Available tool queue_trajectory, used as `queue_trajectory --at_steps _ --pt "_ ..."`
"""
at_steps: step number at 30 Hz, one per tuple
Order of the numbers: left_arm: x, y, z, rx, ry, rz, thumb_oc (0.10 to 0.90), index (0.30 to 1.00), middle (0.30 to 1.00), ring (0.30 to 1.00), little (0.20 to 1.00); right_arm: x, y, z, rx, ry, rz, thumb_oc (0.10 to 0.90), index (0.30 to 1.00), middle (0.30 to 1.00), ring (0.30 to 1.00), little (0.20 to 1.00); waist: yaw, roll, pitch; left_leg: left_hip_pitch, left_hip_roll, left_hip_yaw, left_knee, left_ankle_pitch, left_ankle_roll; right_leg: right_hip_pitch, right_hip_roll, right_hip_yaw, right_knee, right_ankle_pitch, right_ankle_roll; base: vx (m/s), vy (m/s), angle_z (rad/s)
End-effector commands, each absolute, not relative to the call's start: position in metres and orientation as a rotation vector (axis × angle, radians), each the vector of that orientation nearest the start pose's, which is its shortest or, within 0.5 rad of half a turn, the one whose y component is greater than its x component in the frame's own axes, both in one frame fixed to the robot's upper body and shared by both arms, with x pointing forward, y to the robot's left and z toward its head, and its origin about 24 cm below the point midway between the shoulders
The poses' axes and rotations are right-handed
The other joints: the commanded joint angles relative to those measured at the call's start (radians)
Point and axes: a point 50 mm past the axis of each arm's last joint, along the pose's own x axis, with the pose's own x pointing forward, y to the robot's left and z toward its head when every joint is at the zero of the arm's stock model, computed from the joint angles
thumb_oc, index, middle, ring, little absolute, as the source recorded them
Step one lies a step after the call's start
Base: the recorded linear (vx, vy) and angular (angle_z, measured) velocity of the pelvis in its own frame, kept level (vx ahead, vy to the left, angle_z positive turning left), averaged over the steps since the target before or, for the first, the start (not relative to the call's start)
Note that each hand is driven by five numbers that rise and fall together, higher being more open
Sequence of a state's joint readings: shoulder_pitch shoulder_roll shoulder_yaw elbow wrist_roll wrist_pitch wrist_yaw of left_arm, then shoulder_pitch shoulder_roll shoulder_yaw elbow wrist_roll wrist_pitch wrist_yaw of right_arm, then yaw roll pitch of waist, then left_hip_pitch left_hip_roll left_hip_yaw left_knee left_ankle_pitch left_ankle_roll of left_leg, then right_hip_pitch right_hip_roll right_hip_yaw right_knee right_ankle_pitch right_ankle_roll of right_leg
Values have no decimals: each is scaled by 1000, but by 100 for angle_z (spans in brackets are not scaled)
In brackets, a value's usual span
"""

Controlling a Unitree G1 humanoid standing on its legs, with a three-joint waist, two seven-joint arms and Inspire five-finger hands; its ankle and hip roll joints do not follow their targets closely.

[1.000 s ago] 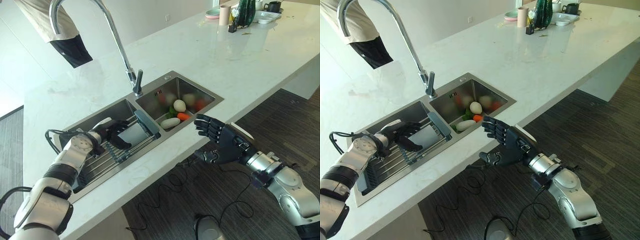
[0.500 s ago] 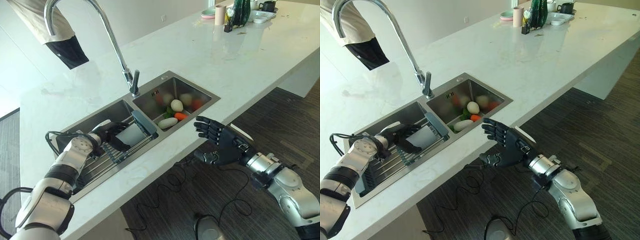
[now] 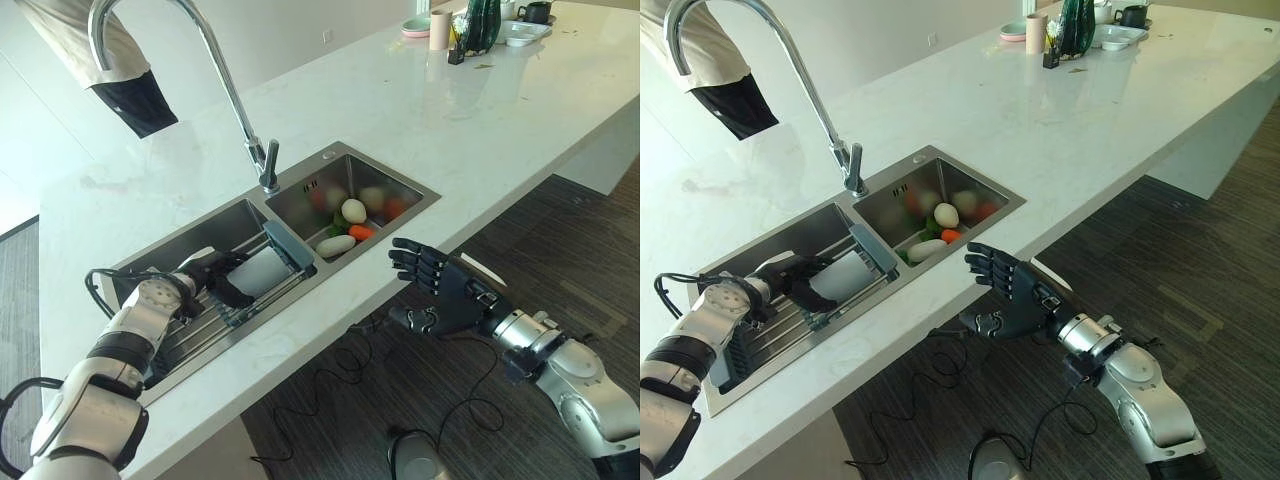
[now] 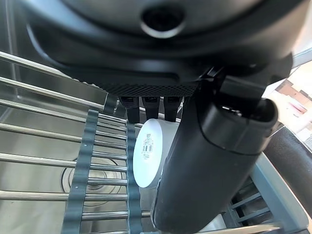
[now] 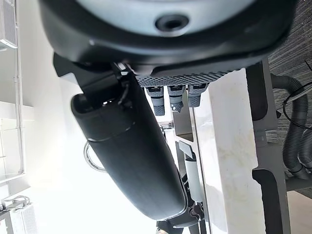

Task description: Place the dishes in the dishwasher.

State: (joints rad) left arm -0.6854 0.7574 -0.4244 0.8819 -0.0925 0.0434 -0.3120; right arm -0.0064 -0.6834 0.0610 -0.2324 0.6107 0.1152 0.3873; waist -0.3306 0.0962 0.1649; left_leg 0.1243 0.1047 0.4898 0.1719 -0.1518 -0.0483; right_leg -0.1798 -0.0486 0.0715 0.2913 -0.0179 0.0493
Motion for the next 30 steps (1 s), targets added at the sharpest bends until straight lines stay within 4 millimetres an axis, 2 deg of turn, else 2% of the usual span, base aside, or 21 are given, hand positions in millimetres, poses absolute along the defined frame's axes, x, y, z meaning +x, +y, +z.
queue_trajectory --at_steps 1,14,23,24,25,28,30 --pt "355 311 122 740 284 -59 800 900 900 900 900 241 -192 167 -84 -321 646 800 900 900 900 900 -7 -16 -66 -51 11 -60 128 -154 42 49 -40 -34 9 -121 121 0 0 0" --pt "362 305 129 766 258 -49 800 900 900 900 900 239 -190 164 -67 -310 660 800 900 900 900 900 -27 -16 -74 -47 18 -45 128 -157 41 43 -27 -21 9 -120 120 -1 -10 -1" --pt "357 311 117 742 318 -48 800 900 900 900 900 237 -193 163 -66 -301 660 800 900 900 900 900 -42 -10 -74 -40 20 -32 128 -157 41 40 -21 -10 9 -121 118 1 -16 -6" --pt "354 312 110 745 363 -48 554 531 531 531 531 237 -193 163 -68 -298 660 800 900 900 900 900 -44 -10 -74 -39 20 -32 128 -158 41 39 -19 -9 9 -121 118 0 0 0" --pt "353 313 106 749 385 -47 400 300 300 300 300 237 -193 163 -71 -297 659 800 900 900 900 900 -44 -9 -74 -40 21 -31 128 -158 41 39 -18 -9 9 -121 117 0 0 0" --pt "339 321 75 736 519 -38 400 300 300 300 300 237 -193 166 -71 -297 654 800 900 900 900 900 -44 -13 -74 -41 22 -31 128 -156 41 40 -15 -8 9 -123 115 -16 -19 -4" --pt "336 323 69 737 536 -30 400 300 300 300 300 237 -194 165 -69 -294 649 800 900 900 900 900 -43 -15 -76 -41 22 -31 128 -155 40 41 -15 -9 9 -124 115 0 0 0"
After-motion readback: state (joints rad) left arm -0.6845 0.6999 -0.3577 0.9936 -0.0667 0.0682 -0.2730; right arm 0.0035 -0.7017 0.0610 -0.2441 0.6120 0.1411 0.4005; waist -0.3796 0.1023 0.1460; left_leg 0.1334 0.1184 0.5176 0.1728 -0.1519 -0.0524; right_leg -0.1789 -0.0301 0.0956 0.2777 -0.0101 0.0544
